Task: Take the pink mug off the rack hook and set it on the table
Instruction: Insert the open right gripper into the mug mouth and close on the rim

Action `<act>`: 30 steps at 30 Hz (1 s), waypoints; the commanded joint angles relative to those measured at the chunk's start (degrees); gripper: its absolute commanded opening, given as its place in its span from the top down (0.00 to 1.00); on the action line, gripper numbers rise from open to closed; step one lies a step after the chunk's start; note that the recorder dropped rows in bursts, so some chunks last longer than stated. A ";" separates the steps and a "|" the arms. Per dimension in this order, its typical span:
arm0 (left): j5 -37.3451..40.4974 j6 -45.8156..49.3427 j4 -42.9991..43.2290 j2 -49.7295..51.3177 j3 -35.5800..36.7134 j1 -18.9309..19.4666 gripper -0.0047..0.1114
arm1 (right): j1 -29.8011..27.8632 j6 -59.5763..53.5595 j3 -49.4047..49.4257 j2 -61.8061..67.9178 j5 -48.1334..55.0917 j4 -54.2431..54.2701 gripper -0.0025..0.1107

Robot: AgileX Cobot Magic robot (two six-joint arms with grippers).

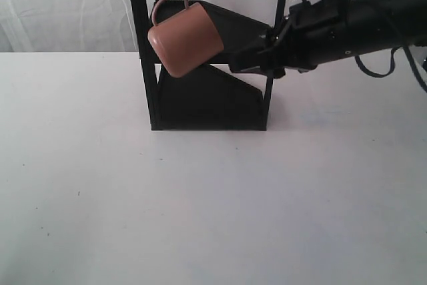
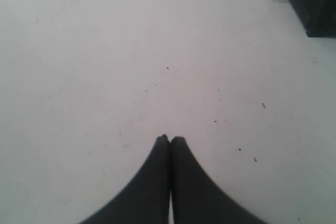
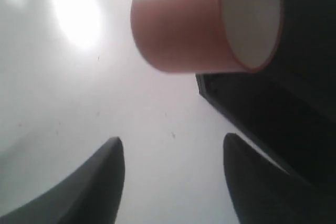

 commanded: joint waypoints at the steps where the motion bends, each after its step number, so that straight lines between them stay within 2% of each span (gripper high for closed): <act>1: -0.15 -0.20 -0.01 -0.25 0.21 -0.16 0.96 | 0.08 -7.05 0.20 -0.08 -1.09 12.40 0.44; 6: -0.15 -0.20 -0.01 -0.25 0.21 -0.16 0.96 | 1.37 -28.73 0.20 -0.08 -0.65 18.07 0.42; 8: -0.15 -0.20 -0.01 -0.25 0.21 -0.16 0.96 | 2.23 -32.49 0.20 -0.08 -2.53 18.07 0.42; 13: -0.15 -0.20 -0.01 -0.25 0.21 -0.16 0.96 | 5.63 -32.62 -0.12 -0.08 -14.50 18.83 0.37; 21: -0.15 -0.20 -0.01 -0.25 0.21 -0.16 0.96 | 5.70 -32.11 -0.12 3.38 -9.96 19.35 0.37; 24: -0.15 -0.20 -0.01 -0.25 0.21 -0.16 0.96 | 5.70 -32.11 -0.12 5.24 -11.60 22.36 0.37; 30: -0.15 -0.20 -0.01 -0.25 0.21 -0.16 0.96 | 5.70 -34.06 -0.22 8.71 -8.57 26.54 0.37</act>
